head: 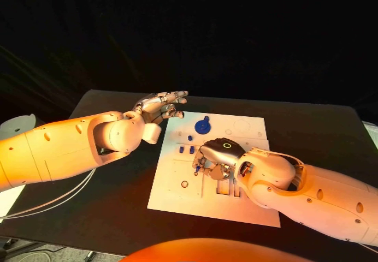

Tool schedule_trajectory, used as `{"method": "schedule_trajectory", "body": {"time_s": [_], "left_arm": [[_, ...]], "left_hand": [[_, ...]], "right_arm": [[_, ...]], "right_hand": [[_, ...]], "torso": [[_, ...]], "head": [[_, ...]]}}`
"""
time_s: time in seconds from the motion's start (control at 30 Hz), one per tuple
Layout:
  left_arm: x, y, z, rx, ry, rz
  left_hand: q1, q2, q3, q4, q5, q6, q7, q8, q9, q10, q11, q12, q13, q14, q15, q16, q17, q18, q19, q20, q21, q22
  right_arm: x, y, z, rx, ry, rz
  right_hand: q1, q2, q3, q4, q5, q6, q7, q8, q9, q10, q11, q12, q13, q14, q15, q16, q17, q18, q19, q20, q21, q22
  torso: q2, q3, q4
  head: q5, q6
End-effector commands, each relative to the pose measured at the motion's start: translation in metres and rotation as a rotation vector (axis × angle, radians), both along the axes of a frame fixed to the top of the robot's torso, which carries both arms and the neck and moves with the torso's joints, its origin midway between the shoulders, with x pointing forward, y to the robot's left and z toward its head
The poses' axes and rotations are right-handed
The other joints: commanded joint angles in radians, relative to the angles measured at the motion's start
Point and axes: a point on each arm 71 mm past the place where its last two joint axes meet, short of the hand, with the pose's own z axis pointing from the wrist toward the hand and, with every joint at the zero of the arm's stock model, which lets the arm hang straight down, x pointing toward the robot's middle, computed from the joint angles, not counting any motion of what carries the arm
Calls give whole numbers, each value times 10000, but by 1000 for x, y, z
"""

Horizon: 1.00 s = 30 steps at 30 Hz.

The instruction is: Assemble the parts on the task board

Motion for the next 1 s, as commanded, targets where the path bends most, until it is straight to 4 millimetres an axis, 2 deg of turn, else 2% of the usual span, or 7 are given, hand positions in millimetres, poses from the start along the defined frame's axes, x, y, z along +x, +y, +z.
{"method": "schedule_trajectory", "body": {"time_s": [0.03,1.0], "left_arm": [[-1,-3,1,-113,-99,-227],[-1,-3,1,-115,-57,-280]], "left_hand": [[26,71,-79,-3,37,-70,-10,-55,-14,11,54,-34,-9,-18,41,7,-16,170,71,-4,-32,-17],[26,71,-79,-3,37,-70,-10,-55,-14,11,54,-34,-9,-18,41,7,-16,170,71,-4,-32,-17]], "right_arm": [[-2,2,-3,-203,50,286],[-4,6,-13,-660,368,381]], "right_hand": [[-137,-1,26,-19,62,-2,94,41,18,33,21,-62,5,601,95,56,1,104,5,39,36,-19],[-238,-24,-4,-29,81,-29,111,18,24,-3,45,-104,-8,591,118,41,-25,109,-11,59,19,-44]], "torso": [[-4,3,-4],[-5,0,-6]], "head": [[25,-31],[92,-162]]}}
